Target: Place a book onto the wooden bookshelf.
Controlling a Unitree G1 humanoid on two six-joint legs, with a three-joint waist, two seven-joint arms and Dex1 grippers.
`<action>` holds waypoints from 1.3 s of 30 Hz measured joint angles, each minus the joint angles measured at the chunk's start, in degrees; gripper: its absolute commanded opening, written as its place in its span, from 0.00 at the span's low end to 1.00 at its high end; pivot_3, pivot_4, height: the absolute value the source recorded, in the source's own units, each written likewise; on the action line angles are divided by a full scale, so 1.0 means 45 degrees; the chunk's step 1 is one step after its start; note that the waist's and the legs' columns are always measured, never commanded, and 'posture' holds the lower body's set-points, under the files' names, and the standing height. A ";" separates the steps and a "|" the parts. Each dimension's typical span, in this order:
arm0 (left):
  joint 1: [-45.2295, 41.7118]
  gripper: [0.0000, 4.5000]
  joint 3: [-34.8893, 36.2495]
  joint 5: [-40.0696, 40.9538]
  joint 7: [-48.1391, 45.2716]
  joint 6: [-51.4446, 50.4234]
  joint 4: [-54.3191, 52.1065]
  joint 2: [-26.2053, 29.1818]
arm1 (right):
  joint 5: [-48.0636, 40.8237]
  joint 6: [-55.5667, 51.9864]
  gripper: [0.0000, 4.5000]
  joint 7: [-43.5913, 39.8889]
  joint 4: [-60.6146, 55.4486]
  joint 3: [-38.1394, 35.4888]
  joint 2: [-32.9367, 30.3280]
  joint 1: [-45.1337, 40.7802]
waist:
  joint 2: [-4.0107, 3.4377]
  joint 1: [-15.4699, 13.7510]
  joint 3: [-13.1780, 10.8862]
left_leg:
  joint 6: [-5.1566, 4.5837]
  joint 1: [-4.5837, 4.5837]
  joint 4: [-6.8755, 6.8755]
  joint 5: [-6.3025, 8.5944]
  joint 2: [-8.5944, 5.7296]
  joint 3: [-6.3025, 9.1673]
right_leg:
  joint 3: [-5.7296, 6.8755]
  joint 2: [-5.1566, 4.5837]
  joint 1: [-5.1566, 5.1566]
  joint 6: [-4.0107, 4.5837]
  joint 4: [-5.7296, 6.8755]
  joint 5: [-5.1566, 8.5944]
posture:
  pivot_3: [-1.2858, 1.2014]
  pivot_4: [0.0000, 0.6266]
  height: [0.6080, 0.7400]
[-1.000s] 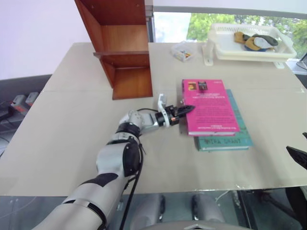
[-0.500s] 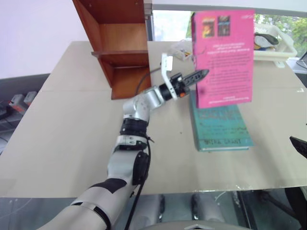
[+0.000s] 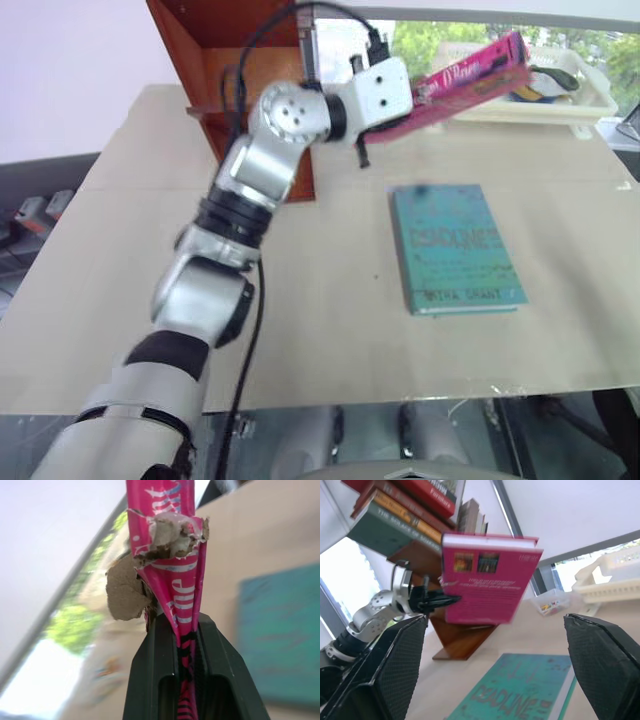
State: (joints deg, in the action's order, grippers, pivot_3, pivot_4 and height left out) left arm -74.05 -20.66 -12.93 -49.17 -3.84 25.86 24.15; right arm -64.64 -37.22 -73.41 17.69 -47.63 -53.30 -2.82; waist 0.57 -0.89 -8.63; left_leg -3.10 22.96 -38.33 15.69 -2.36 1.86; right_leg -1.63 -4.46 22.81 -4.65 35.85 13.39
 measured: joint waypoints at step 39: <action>-0.0575 0.01 -0.0518 -0.3594 -0.3376 -0.1111 -0.0031 0.5325 | 0.4176 0.0761 1.00 -0.3240 0.6529 0.4865 -0.1012 -0.8209 | -0.0030 0.0371 -0.0062 | -0.0017 0.0047 -0.0062 0.0006 -0.0021 -0.0037 | -0.0022 0.0004 0.0078 -0.0031 0.0174 0.0015 | 0.52 0.24 1.00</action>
State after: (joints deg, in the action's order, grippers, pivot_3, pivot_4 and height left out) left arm -76.64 -22.98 -29.10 -64.36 -8.84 25.72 48.11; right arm -45.85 -33.80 -87.99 47.07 -25.74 -57.85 -39.76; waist 0.43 0.78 -8.90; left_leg -3.18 23.17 -38.61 15.72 -2.45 1.69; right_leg -1.73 -4.44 23.16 -4.79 36.64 13.46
